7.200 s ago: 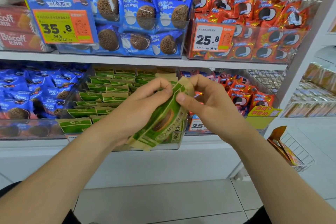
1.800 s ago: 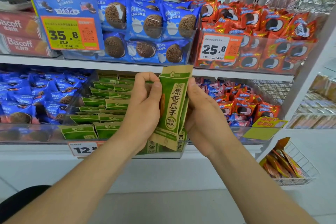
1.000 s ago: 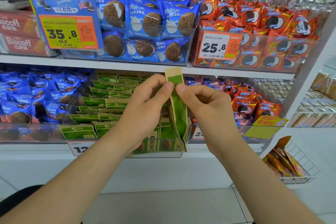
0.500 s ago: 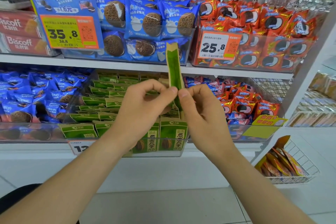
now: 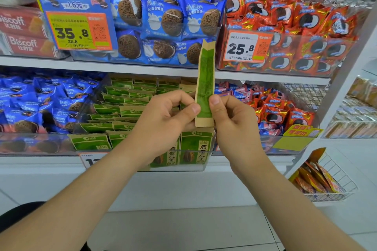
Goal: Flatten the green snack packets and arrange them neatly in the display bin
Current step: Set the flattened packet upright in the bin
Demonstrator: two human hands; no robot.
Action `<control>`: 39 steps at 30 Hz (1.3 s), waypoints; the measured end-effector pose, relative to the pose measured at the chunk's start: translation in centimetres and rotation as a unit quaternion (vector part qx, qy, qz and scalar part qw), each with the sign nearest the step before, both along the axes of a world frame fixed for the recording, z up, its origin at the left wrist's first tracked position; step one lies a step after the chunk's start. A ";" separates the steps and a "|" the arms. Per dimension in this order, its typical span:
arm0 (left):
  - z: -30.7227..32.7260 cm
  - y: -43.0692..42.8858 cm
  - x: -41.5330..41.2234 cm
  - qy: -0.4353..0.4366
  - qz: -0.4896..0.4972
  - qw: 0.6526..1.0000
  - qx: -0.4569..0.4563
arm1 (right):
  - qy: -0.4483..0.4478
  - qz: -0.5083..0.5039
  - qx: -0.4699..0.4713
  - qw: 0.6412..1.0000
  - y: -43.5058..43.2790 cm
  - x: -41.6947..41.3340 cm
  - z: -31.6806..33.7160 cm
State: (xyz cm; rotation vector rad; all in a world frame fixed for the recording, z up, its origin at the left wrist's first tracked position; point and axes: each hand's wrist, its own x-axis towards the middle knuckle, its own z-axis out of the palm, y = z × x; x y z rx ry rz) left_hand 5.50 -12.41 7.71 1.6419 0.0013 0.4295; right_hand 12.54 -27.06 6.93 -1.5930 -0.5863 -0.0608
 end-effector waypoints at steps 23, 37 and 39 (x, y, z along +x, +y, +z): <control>0.3 0.6 0.5 0.043 0.046 0.977 -0.202 | 0.275 0.148 0.174 0.934 -0.9 0.1 0.9; 0.6 0.9 0.1 0.067 0.000 0.997 -0.034 | 0.083 0.044 0.101 0.990 -1.2 0.5 0.9; 0.8 1.1 0.0 0.066 -0.015 0.997 -0.024 | 0.094 0.054 0.099 0.989 -1.4 0.6 0.8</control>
